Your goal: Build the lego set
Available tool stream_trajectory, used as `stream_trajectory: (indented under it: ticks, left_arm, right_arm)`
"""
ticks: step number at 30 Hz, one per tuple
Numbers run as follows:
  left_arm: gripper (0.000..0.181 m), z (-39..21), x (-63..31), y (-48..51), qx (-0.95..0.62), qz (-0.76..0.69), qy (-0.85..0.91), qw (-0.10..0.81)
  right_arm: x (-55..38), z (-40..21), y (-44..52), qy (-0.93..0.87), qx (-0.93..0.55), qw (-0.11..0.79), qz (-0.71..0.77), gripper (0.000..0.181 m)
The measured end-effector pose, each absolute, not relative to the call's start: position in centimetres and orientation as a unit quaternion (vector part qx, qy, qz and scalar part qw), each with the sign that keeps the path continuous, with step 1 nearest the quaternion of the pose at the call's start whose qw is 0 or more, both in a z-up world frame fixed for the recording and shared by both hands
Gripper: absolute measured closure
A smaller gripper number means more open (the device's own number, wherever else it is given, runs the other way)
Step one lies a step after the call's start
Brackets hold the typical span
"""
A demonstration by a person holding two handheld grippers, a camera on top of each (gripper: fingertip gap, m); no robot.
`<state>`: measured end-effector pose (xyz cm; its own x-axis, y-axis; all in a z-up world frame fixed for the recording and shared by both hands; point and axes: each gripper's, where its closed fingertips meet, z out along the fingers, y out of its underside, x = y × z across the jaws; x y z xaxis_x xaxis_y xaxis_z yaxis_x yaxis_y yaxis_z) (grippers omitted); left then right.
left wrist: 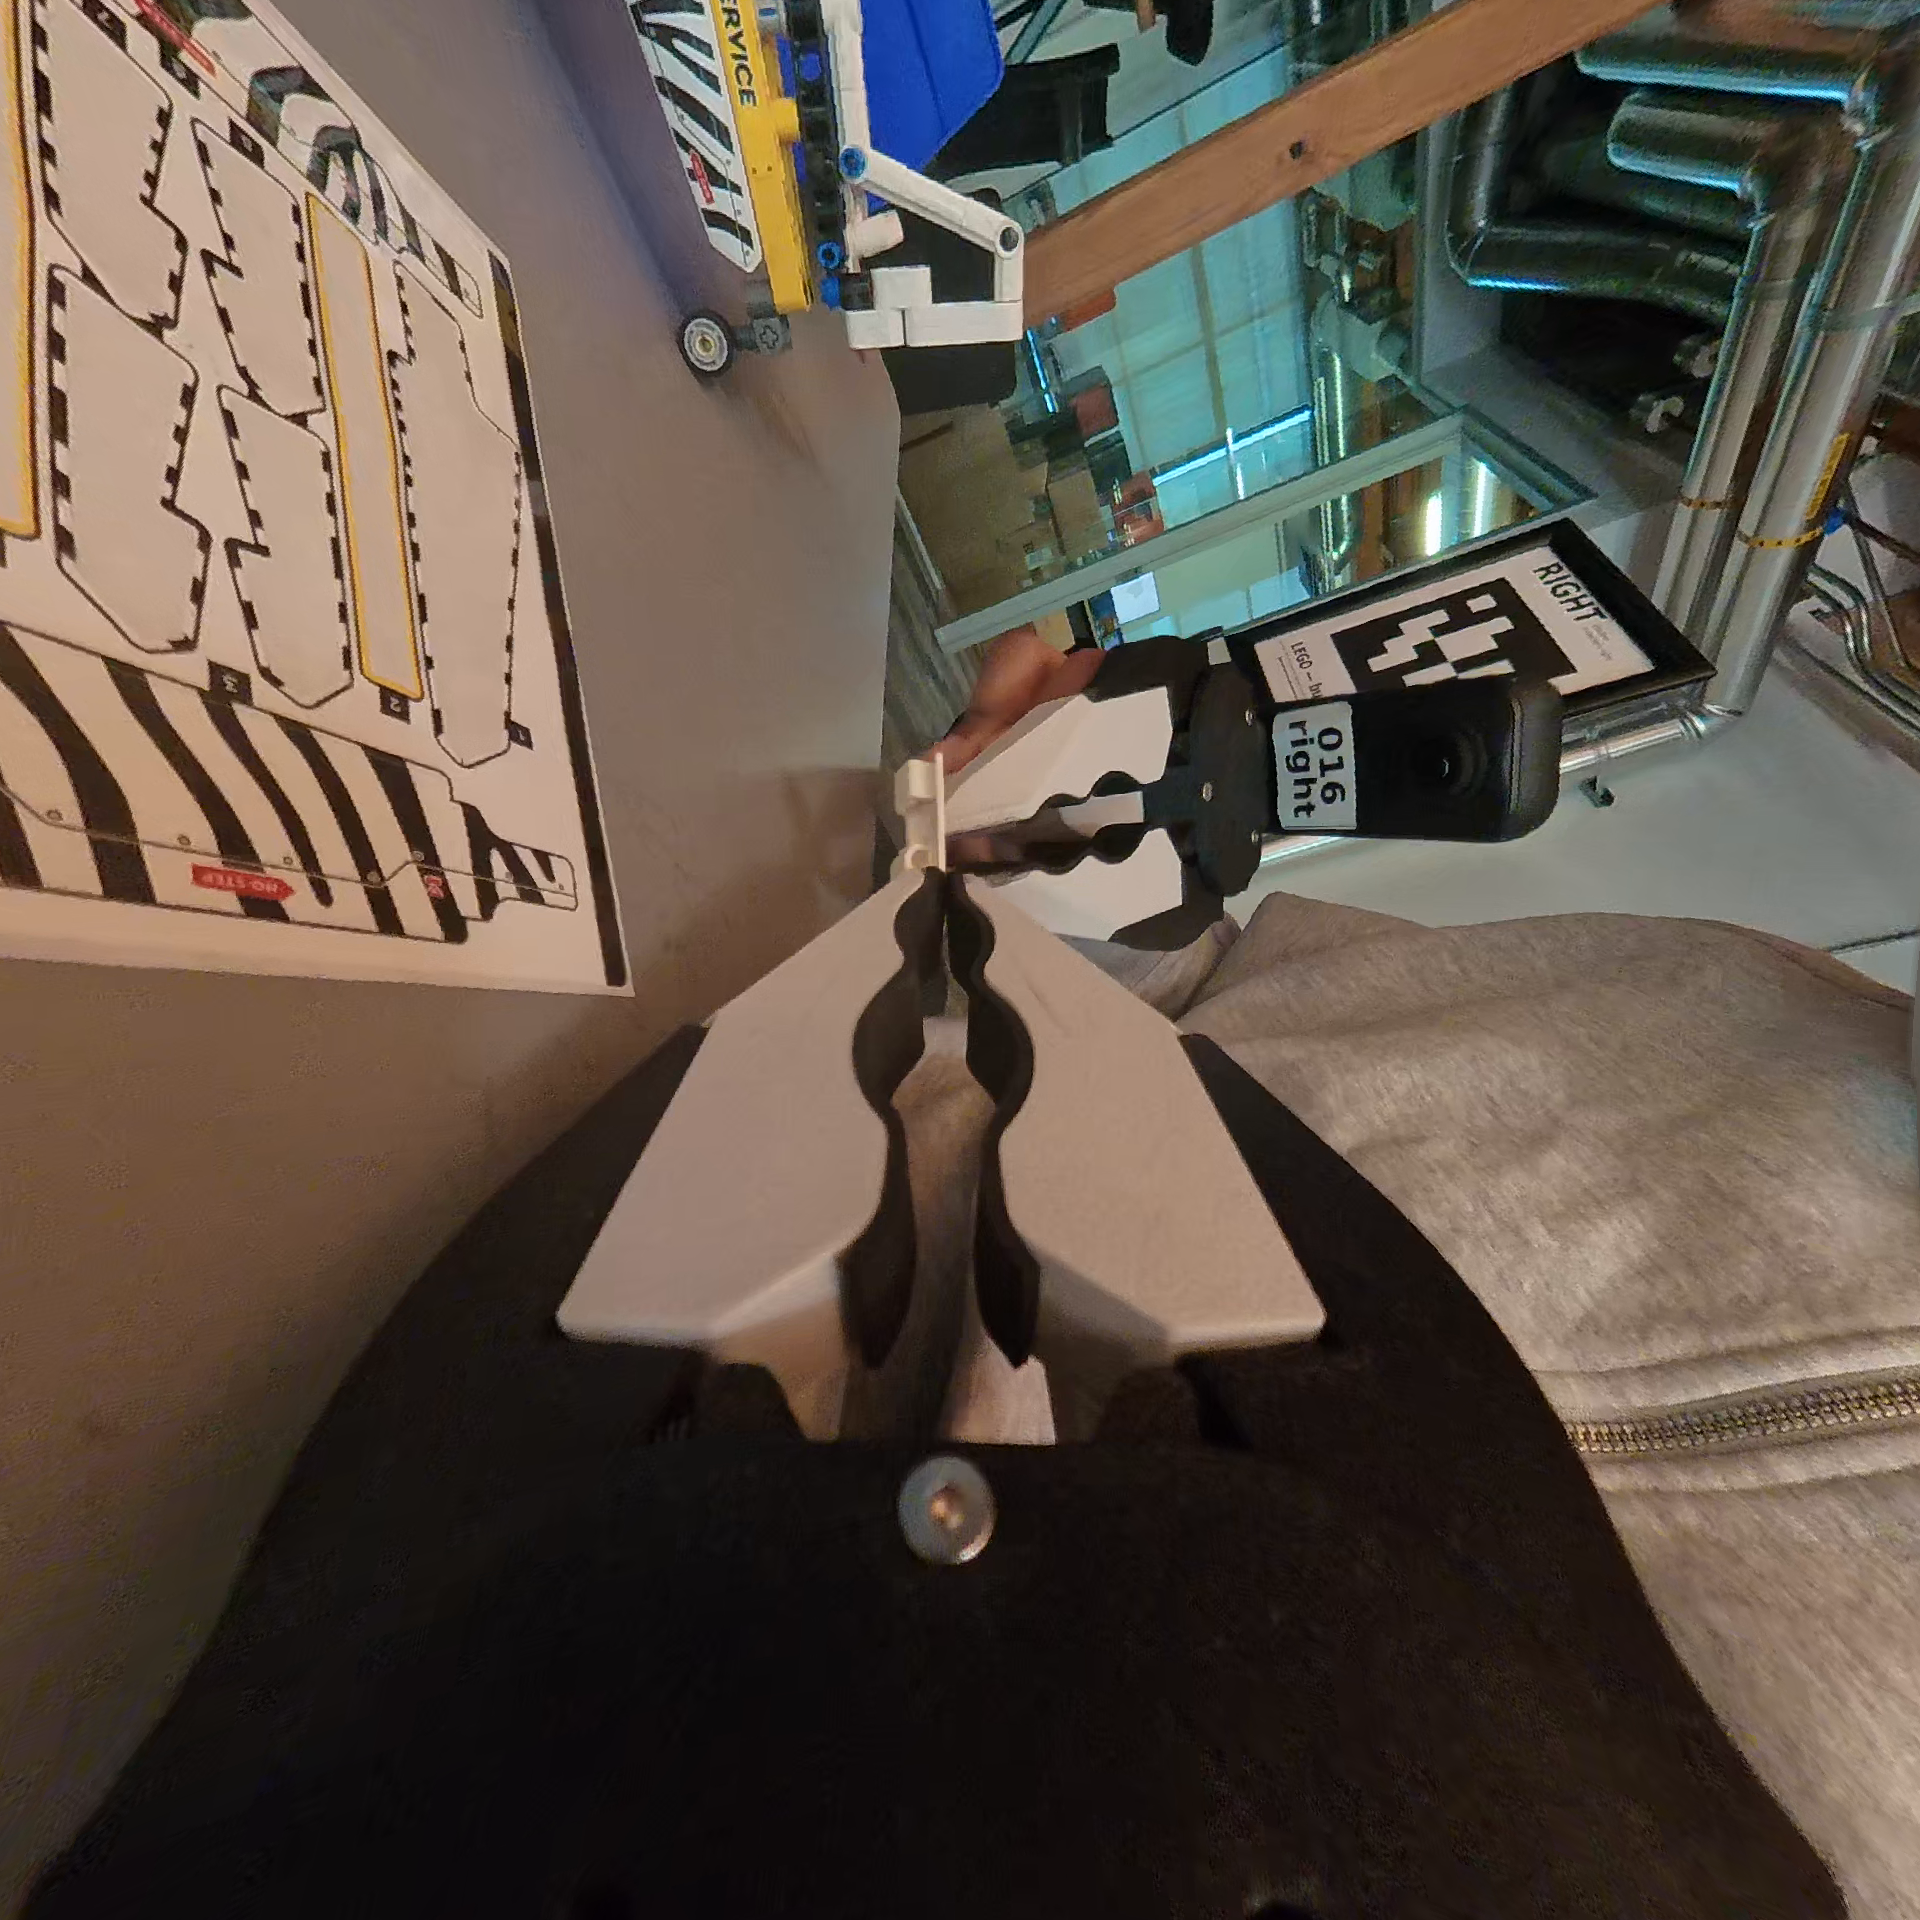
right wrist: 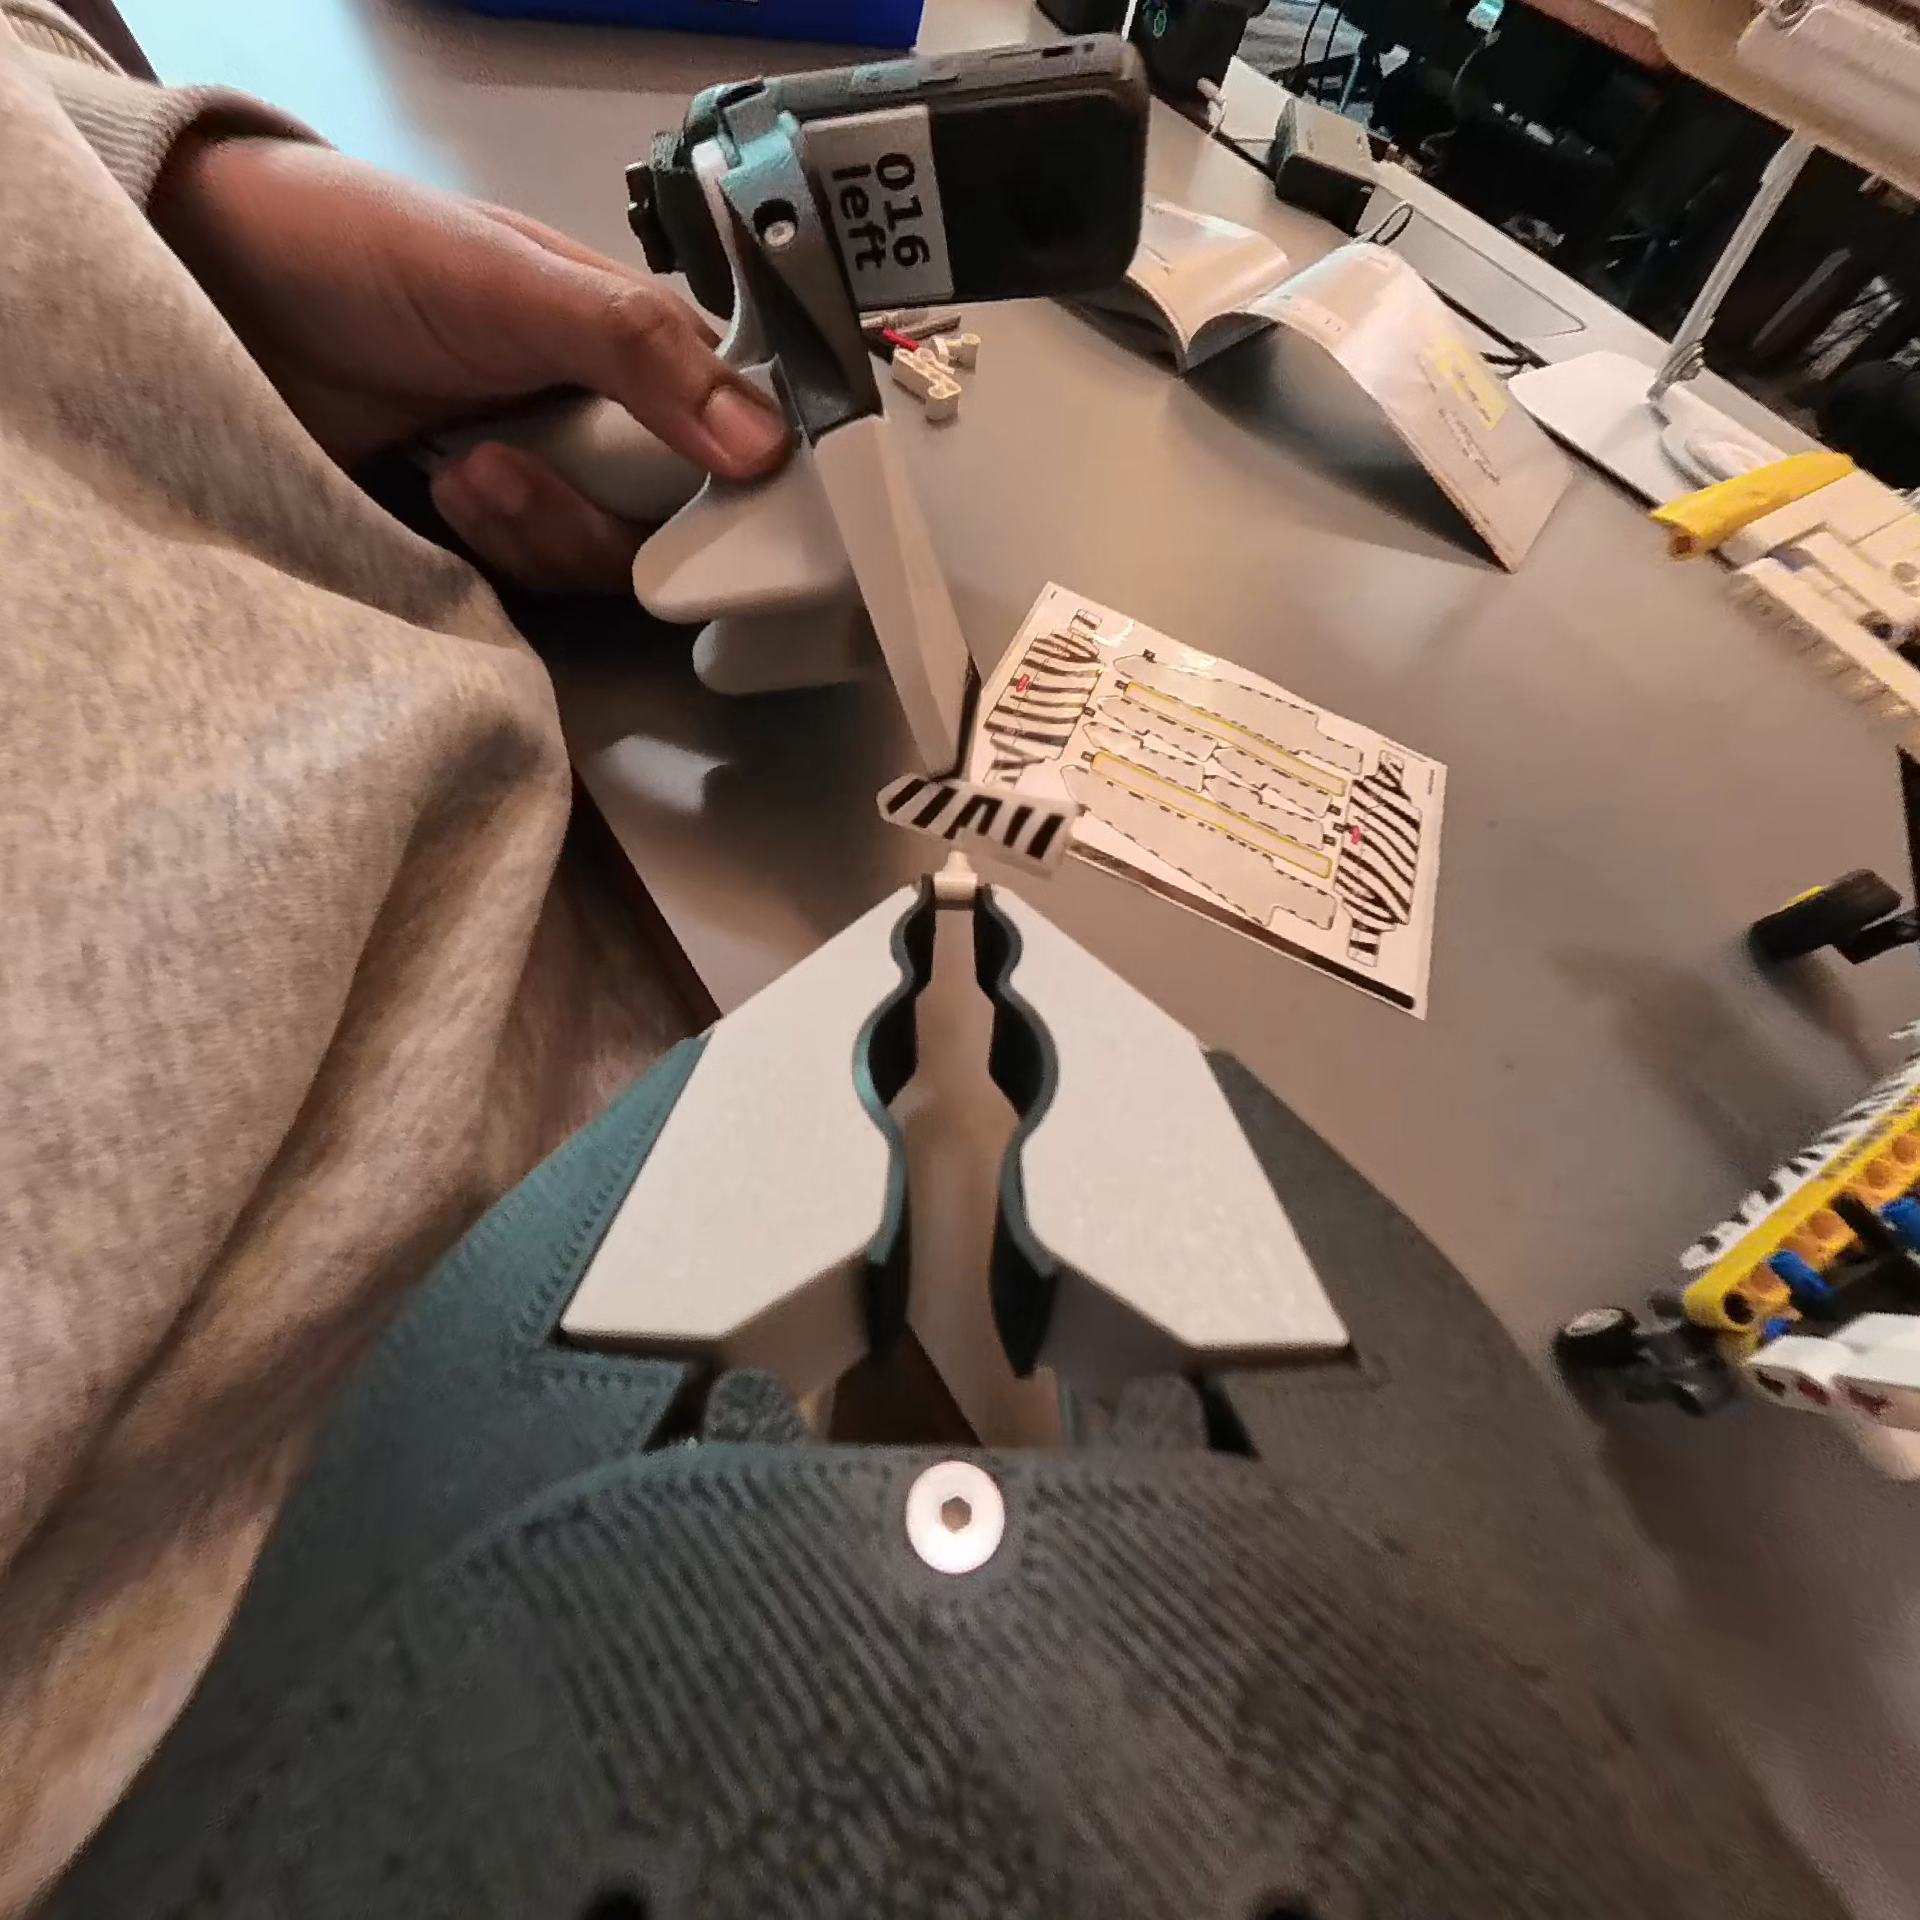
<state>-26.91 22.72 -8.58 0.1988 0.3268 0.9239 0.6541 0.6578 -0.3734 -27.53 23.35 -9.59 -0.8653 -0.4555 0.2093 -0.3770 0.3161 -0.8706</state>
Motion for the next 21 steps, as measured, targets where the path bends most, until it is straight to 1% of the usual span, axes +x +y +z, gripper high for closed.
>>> stream_trajectory:
  ticks: [14,18,21]
  left_arm:
    - [0.177,-9.7,-27.2,22.8,-0.410,-0.113,-0.645,0.635]
    - [0.178,-9.5,-27.2,22.8,-0.405,-0.117,-0.641,0.641]
    - [0.179,-8.8,-27.2,22.6,-0.382,-0.132,-0.631,0.662]
  right_arm:
    - [-27.7,-10.0,23.3,0.812,-0.246,0.038,-0.528,0.175]
    - [-27.7,-9.7,23.3,0.806,-0.246,0.036,-0.537,0.175]
    - [-27.7,-9.2,23.2,0.799,-0.247,0.029,-0.548,0.175]
